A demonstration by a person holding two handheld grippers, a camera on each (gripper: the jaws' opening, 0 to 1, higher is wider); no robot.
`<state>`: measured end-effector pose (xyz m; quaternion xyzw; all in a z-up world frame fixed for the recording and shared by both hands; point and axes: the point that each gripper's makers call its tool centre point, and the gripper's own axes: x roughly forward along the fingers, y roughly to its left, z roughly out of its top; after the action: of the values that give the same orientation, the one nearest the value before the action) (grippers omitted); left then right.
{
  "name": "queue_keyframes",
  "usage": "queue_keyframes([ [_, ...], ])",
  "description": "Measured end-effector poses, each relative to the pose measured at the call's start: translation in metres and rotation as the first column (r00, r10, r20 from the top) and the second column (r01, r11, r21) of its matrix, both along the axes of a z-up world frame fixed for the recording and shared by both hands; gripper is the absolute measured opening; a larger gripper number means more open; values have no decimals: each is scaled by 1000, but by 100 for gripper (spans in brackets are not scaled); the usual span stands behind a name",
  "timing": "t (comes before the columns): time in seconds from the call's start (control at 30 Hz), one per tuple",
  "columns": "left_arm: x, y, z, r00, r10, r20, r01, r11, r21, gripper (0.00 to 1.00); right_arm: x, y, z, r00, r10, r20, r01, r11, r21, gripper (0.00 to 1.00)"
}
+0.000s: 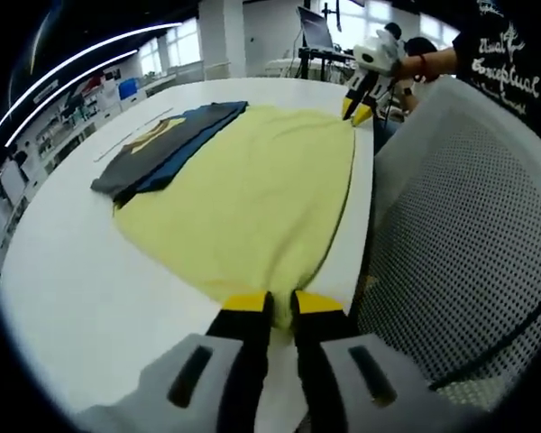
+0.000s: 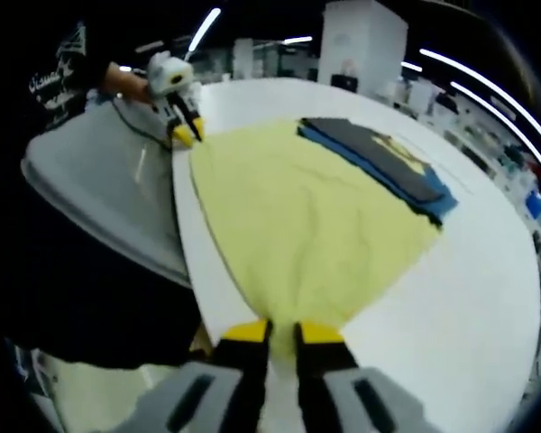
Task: Fold the garment on the visible template until the final outline fits inside the template.
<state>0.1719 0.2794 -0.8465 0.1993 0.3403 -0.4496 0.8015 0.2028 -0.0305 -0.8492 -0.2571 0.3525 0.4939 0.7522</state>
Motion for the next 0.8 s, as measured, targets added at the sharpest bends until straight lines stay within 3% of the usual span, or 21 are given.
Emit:
queue_keyframes([
  [0.2,3,-2,1,1000,9,13,-9,1000,13,2,5,-2,-1,1000,-11,6,11,1000,7,0],
  [0.63,-1,-6,8,999,33,-13,-33,999,0,0,1,-3,0,1000,-19,-13,20,1000,22,0],
  [0.8,-6,-7,9,1000,12,-9,-12,1000,25,0,-2,-3,0,1000,-21,-23,21,999,24,0],
])
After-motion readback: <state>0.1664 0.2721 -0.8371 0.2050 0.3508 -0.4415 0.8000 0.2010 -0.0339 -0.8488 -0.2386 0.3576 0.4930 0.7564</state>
